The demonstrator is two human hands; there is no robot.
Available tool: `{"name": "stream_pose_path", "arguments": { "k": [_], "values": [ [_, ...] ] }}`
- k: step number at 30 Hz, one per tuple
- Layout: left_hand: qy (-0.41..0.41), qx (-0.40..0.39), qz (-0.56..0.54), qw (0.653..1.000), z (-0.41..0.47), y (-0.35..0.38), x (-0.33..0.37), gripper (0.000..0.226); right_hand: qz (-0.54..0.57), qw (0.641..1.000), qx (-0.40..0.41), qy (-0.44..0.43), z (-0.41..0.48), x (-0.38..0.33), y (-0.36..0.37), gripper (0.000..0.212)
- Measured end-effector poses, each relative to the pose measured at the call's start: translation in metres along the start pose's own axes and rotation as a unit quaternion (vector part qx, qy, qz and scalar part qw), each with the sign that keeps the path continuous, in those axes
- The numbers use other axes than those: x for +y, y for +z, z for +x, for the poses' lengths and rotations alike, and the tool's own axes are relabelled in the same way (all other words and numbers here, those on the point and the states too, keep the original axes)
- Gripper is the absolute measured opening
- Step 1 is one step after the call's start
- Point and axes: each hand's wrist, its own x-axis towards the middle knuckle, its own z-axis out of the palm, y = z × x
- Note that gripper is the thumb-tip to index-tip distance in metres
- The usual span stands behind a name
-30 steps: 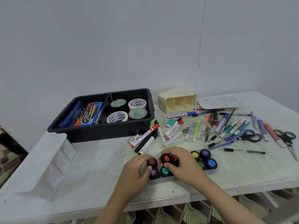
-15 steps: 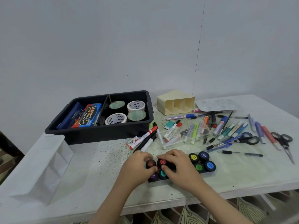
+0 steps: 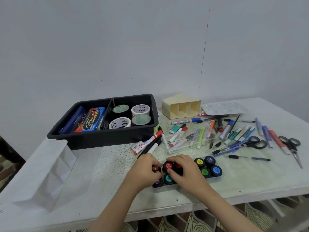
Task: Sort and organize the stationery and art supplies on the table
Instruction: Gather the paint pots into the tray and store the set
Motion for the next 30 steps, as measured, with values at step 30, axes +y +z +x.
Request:
{"name": "stream_pose_path", "arguments": {
  "k": [30],
  "values": [
    [0.029,0.132,-0.028,0.990,-0.031,0.030,-0.013,0.037,-0.290,0.957,-0.019,0.011,-0.033,0.018,-0.020,0.080]
  ]
}}
